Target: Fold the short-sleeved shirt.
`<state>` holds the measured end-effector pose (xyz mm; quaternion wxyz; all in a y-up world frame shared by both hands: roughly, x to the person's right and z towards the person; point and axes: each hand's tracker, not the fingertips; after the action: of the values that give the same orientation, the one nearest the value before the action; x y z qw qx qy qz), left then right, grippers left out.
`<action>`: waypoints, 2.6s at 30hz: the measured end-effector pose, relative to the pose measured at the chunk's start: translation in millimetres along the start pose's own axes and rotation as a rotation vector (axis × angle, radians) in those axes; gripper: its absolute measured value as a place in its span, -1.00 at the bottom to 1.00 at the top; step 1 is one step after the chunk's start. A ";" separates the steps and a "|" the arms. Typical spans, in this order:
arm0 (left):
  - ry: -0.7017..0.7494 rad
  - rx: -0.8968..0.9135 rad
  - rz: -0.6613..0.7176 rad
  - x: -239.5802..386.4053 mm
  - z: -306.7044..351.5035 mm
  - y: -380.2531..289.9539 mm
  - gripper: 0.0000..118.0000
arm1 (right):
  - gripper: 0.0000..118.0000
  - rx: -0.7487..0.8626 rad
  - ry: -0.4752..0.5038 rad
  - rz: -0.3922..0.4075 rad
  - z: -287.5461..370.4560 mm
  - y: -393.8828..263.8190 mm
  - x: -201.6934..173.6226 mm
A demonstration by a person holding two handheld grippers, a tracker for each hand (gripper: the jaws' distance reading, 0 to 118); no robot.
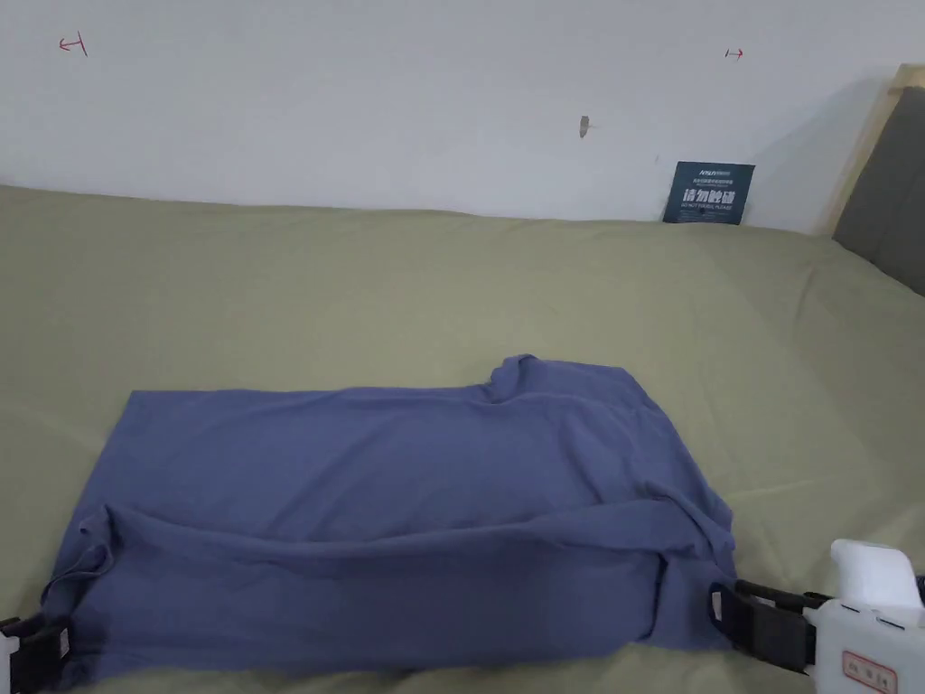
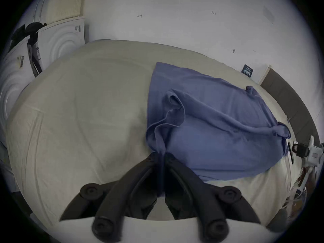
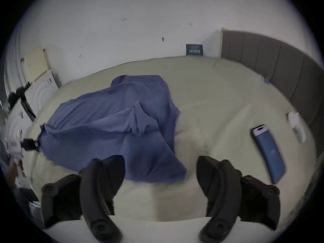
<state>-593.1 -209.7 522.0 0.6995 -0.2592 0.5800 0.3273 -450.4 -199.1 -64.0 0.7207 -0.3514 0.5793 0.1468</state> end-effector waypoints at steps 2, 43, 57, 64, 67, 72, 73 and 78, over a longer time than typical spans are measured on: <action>-0.007 -0.008 0.018 -5.8 -4.9 -1.1 -0.87 | 0.36 -0.074 0.021 -0.056 -17.9 3.6 4.7; -0.142 -0.115 0.042 -67.2 135.2 -131.6 -0.89 | -0.85 -0.298 0.120 -0.158 123.3 -108.5 63.1; -0.015 0.222 0.060 -63.3 211.5 -115.6 0.34 | 0.11 0.224 -0.073 0.001 231.4 -68.1 29.0; 0.008 0.585 -0.119 37.0 282.3 -99.2 -0.37 | -0.68 0.635 -0.108 0.238 294.9 -69.0 -73.3; 0.032 0.700 -0.160 78.1 301.9 -108.6 -0.97 | -1.00 0.739 -0.193 0.316 297.3 -85.2 -101.6; -0.033 0.722 -0.195 106.9 301.8 -111.6 -1.00 | -1.00 0.687 -0.089 0.358 293.2 -90.3 -124.9; -0.029 0.720 -0.201 108.8 298.0 -109.9 -1.00 | -1.00 0.683 -0.090 0.355 290.7 -88.4 -128.0; -0.029 0.634 -0.184 97.5 256.2 -66.1 -1.00 | -1.00 0.641 -0.063 0.353 263.0 -66.4 -133.2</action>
<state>-367.5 -47.3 474.7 0.7801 -0.0750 0.6173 0.0696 -254.9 -42.3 104.8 0.7753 0.0021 0.6251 0.0907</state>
